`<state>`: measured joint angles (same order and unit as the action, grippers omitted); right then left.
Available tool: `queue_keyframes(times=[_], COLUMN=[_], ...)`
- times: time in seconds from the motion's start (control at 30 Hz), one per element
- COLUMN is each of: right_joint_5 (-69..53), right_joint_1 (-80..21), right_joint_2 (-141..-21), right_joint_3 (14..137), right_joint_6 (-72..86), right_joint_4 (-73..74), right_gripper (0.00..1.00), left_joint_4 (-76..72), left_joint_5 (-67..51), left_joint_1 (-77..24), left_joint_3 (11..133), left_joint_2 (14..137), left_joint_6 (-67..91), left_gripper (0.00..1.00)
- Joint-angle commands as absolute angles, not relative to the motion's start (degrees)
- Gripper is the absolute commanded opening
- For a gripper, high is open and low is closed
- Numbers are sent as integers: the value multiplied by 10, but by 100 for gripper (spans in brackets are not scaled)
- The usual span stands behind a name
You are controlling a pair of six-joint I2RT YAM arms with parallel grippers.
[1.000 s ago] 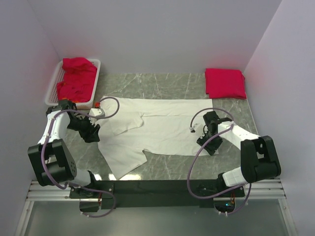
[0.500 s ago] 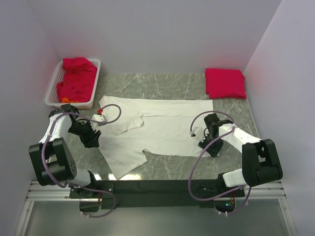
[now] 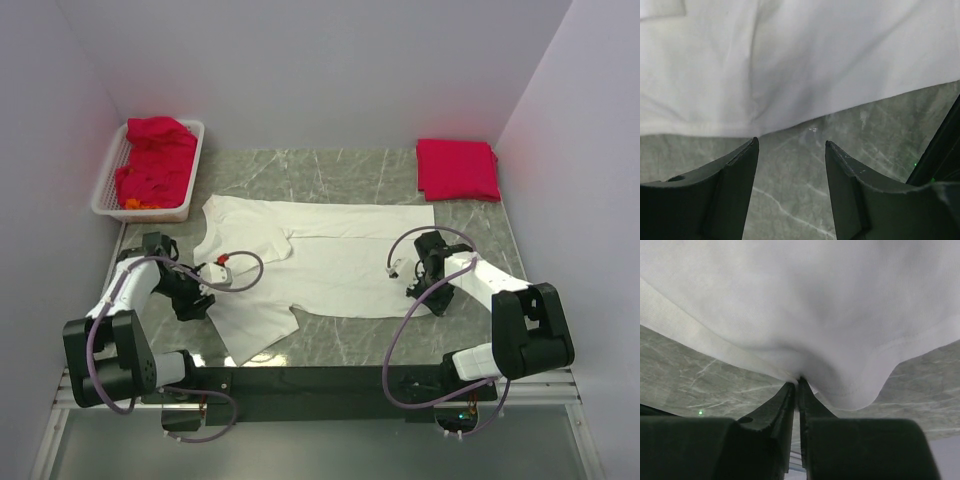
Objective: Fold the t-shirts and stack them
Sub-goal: Fold the tshirt
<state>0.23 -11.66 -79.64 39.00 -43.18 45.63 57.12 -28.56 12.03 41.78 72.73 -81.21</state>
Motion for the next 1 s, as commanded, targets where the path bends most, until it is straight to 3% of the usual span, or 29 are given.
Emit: queue_keyframes(times=[0.0, 0.13, 0.37, 0.6, 0.73, 0.97], right_joint_5=[8, 13, 16, 20, 18, 9], right_joint_1=[-118, -118, -116, -99, -88, -70], right_joint_2=[-789, -789, -786, -767, -755, -706], right_joint_3=[375, 371, 370, 374, 381, 396], right_joint_6=[-424, -419, -419, -425, -430, -445], right_joint_4=[468, 463, 466, 475, 486, 521], right_gripper=[11, 0, 0, 0, 0, 0], left_joint_4=[502, 440, 389, 460, 489, 579], left_joint_5=[-272, -262, -231, -213, -216, -240], left_joint_1=[89, 50, 4, 4, 4, 10], left_joint_3=[395, 373, 333, 344, 341, 396], left_joint_2=[707, 706, 729, 727, 686, 652], left_joint_6=[-819, -789, -788, -799, -809, -805], left_gripper=[62, 62, 56, 17, 4, 1])
